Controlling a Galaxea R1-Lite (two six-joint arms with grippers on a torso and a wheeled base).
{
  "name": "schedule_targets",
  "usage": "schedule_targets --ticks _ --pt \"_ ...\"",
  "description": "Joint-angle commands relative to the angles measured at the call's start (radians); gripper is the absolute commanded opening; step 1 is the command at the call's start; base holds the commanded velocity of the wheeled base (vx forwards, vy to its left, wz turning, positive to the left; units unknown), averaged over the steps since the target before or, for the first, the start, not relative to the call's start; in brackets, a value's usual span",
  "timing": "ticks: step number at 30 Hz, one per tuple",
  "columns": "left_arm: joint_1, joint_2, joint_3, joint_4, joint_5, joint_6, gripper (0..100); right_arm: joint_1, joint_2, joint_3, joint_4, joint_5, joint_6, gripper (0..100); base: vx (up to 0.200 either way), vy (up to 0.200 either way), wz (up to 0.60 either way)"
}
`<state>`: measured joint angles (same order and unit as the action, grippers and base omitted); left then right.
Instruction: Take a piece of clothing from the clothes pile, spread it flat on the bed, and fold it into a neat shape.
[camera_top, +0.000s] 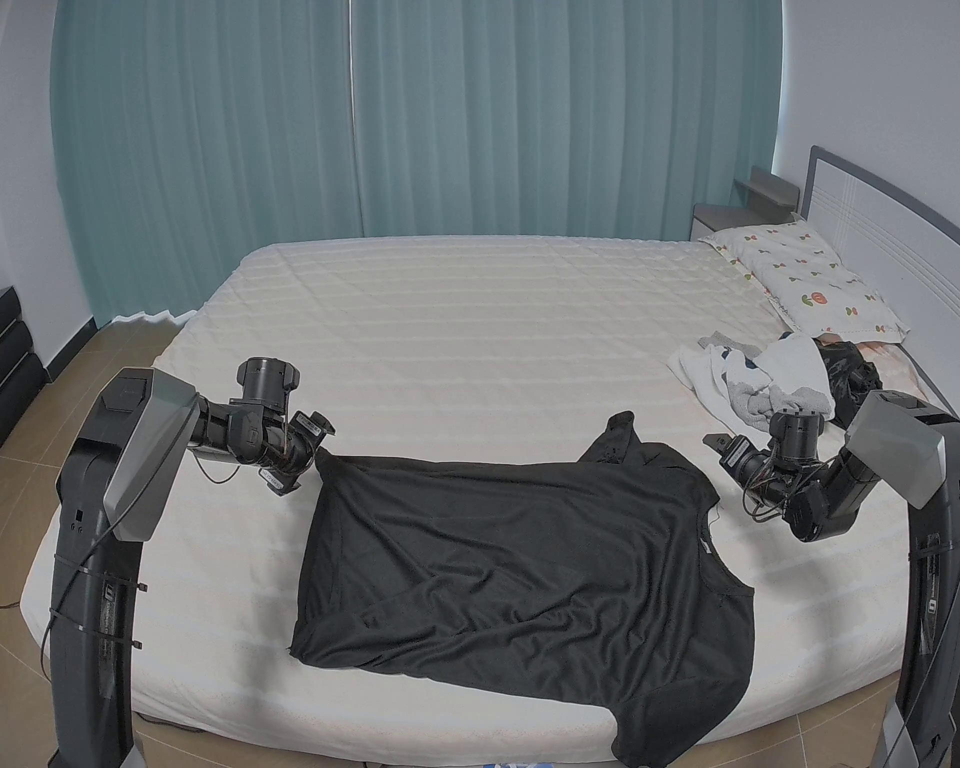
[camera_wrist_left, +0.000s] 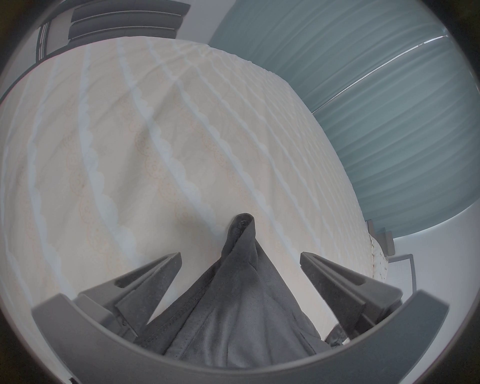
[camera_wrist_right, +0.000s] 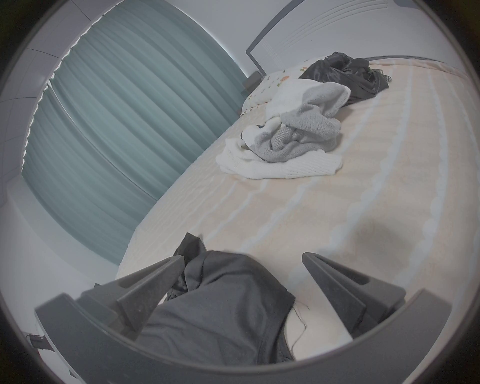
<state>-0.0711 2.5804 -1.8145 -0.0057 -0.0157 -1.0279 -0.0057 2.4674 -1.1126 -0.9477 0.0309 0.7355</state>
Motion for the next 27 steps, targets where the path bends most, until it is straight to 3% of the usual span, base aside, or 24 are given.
schedule_targets --ticks 1,6,7,9,11,13,17,22,27 --pt "0.002 -0.049 0.038 0.0 -0.015 0.0 100 0.0 -0.036 0.053 0.003 0.003 -0.002 100 0.0 0.0 0.0" --pt "0.01 -0.167 0.153 -0.002 -0.101 0.002 100 0.0 -0.122 0.195 -0.01 0.052 -0.002 100 0.0 0.0 0.0" --pt "0.008 -0.227 0.227 -0.014 -0.156 0.014 100 0.001 -0.17 0.264 -0.01 0.064 -0.002 100 0.0 0.0 0.0" --pt "0.007 -0.27 0.296 -0.046 -0.179 0.019 100 0.0 -0.209 0.318 -0.01 0.066 -0.002 100 0.0 0.0 0.0" --pt "0.007 -0.292 0.334 -0.057 -0.182 0.02 100 0.0 -0.225 0.338 -0.01 0.066 -0.002 100 0.0 0.0 0.0" --pt "0.005 -0.375 0.504 -0.079 -0.196 0.057 100 0.0 -0.28 0.405 -0.01 0.066 -0.002 100 0.0 0.0 0.0" --pt "-0.001 -0.447 0.702 -0.134 -0.22 0.118 100 0.001 -0.318 0.465 -0.01 0.067 -0.001 100 0.0 0.0 0.0" --pt "-0.039 -0.51 0.969 -0.296 -0.231 0.126 100 0.021 -0.341 0.531 -0.014 0.064 0.008 100 -0.12 0.0 0.0" --pt "-0.105 -0.528 1.132 -0.438 -0.216 0.129 100 0.036 -0.357 0.583 -0.043 0.066 0.008 100 -0.12 0.0 0.0"
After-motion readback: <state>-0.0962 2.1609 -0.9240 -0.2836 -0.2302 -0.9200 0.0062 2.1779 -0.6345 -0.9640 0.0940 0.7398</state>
